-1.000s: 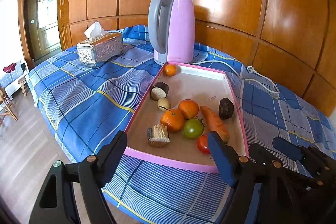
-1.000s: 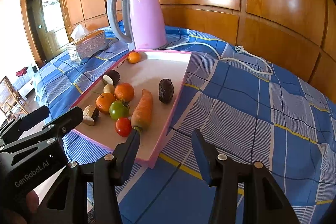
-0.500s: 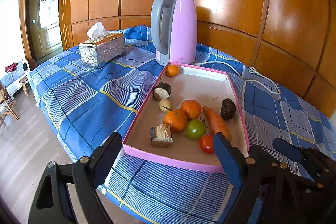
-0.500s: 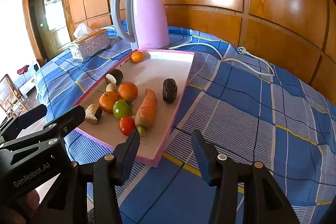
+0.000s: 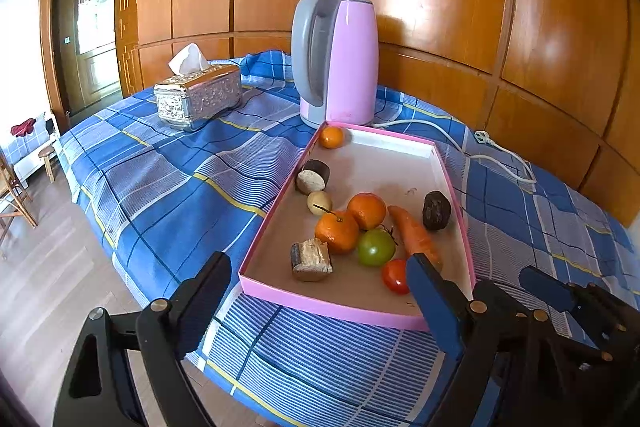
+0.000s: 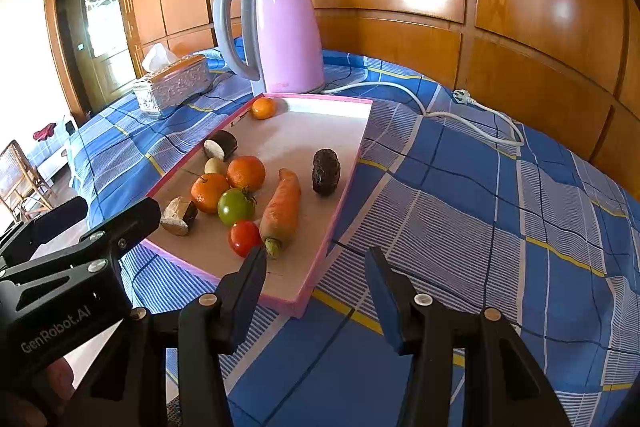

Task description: Organize fruits

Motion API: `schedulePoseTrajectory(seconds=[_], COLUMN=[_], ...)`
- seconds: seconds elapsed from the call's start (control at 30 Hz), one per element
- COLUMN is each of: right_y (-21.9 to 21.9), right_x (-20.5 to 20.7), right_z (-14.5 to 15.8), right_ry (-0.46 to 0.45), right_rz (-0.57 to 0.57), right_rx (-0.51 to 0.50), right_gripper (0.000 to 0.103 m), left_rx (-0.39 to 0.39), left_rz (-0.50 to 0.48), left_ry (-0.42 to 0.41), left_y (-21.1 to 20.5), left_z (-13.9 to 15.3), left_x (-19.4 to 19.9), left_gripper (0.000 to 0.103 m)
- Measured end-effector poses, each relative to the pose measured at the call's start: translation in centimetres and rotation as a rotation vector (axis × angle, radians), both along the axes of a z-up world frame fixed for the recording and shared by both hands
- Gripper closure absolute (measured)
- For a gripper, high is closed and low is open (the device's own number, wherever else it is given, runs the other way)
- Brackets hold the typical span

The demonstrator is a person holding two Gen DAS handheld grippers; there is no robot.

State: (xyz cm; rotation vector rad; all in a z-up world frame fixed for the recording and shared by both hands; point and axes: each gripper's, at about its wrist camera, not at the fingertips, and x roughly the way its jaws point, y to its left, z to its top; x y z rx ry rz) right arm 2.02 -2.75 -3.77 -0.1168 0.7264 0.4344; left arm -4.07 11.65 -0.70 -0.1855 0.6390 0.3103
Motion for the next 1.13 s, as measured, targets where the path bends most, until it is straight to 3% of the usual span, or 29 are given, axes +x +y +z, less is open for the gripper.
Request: schedulePoseTrajectory(seconds=[1.13], right_y=[-0.57], right_x=[0.58], right_z=[-0.67], right_ry=[0.016], right_rz=[-0.002], right_rx=[0.001], right_gripper=[0.051], left_rx=[-0.027], left_rz=[-0.016], left_ry=[0.002], left_y=[-0.28], left_z=[-0.29], left_x=[0.64], left_gripper=[0.013])
